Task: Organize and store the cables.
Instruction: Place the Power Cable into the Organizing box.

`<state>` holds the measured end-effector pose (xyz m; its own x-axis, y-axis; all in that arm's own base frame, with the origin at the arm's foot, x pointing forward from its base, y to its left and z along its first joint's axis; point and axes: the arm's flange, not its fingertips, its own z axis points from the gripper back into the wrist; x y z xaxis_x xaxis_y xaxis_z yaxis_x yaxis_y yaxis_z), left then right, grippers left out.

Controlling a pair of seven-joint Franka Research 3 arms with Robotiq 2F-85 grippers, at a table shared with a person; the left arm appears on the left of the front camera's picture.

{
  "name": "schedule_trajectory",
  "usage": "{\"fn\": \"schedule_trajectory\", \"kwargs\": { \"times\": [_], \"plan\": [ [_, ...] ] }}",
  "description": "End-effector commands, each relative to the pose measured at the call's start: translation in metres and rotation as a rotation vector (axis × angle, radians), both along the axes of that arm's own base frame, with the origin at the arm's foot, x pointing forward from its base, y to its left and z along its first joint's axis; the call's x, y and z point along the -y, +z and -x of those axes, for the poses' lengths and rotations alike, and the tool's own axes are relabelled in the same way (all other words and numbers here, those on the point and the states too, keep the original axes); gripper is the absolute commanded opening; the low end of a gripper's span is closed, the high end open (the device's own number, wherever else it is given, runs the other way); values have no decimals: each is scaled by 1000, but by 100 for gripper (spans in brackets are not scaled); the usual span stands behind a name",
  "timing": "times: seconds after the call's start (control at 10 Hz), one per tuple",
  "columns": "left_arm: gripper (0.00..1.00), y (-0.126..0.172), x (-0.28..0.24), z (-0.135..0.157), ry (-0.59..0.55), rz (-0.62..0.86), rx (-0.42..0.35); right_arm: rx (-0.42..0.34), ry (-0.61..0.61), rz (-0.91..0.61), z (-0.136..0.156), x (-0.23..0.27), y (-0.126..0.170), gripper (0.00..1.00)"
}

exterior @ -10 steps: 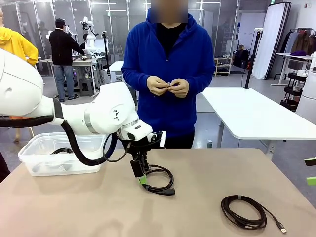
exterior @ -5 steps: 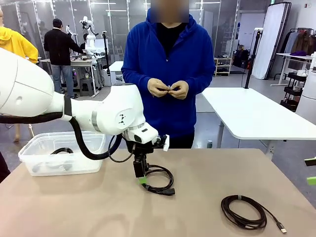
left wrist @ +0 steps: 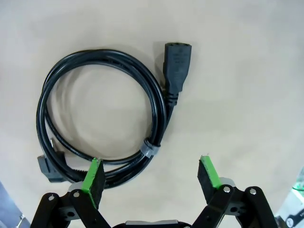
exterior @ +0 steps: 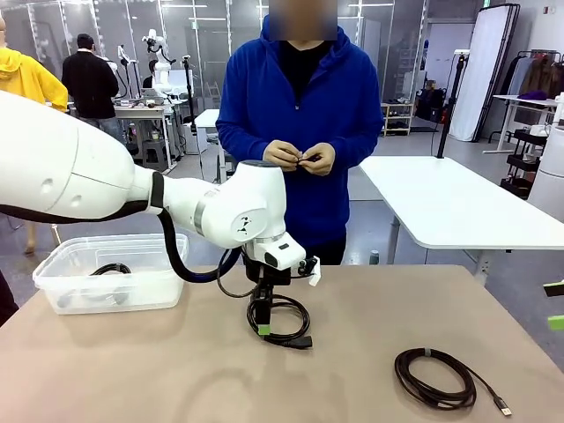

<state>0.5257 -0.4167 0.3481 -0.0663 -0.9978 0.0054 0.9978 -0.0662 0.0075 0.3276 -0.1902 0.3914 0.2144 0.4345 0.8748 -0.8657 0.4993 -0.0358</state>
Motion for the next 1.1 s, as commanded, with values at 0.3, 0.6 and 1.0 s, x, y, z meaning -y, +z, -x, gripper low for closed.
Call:
{"fn": "schedule_trajectory", "kwargs": {
  "times": [0.3,0.6,1.0],
  "plan": [
    [99,-21,16,-4,22,-99,13,-15,-2,-1,2,-1,2,100],
    [99,-31,7,-2,29,-73,12,-15,-2,-1,2,-1,2,100],
    [99,-34,3,-1,-25,-59,8,-15,-2,-1,2,-1,2,100]
  ]
}}
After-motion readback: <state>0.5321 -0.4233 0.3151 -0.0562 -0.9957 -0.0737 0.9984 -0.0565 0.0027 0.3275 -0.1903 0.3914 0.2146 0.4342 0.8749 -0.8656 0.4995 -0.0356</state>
